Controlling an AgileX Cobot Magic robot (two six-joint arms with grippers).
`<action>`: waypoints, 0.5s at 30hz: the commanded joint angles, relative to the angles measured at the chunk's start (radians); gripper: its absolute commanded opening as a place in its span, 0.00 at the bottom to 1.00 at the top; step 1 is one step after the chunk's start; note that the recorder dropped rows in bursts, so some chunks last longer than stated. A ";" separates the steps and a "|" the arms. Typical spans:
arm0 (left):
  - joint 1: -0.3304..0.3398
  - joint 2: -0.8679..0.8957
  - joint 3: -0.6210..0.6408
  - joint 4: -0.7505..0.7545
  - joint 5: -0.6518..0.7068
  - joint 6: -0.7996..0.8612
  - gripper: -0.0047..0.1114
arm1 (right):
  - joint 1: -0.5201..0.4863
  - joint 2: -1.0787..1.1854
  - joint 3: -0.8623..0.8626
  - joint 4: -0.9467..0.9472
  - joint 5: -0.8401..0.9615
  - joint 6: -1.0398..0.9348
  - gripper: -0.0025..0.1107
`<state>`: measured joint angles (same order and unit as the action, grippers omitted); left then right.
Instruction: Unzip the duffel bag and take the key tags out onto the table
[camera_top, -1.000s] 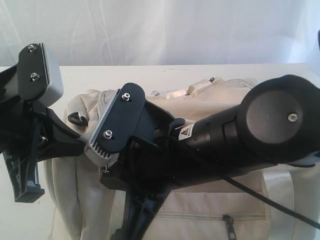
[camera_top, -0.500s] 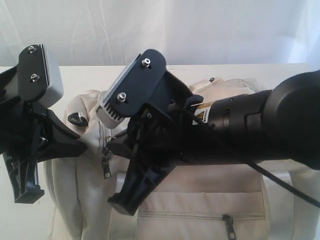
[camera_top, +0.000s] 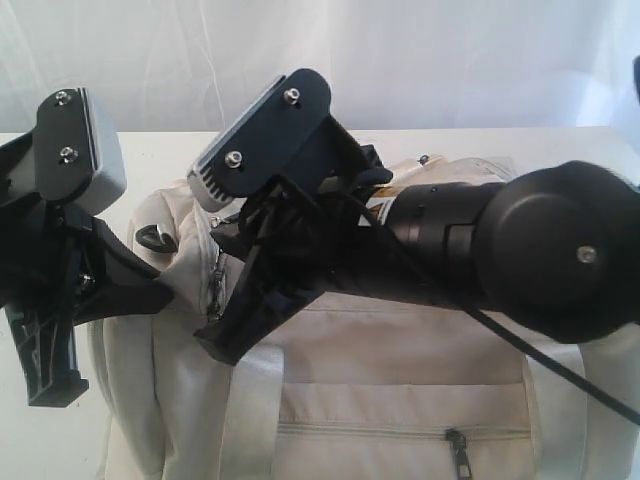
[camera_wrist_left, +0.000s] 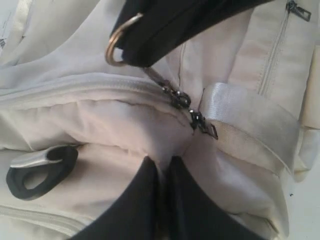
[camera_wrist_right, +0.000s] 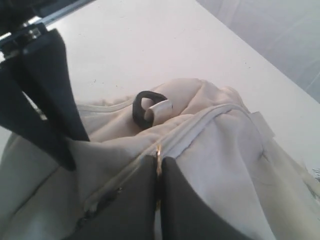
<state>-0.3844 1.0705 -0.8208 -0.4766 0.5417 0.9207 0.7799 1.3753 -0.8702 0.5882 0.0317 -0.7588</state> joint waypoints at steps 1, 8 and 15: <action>-0.008 -0.012 0.007 -0.040 0.055 -0.009 0.04 | -0.003 0.044 -0.050 0.002 -0.042 0.007 0.02; -0.008 -0.012 0.007 -0.040 0.056 -0.009 0.04 | -0.003 0.116 -0.134 0.002 -0.075 0.005 0.02; -0.008 -0.012 0.007 -0.040 0.060 -0.009 0.04 | -0.009 0.218 -0.213 0.000 -0.123 -0.003 0.02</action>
<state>-0.3844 1.0705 -0.8208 -0.4746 0.5417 0.9207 0.7799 1.5588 -1.0517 0.5882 -0.0414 -0.7588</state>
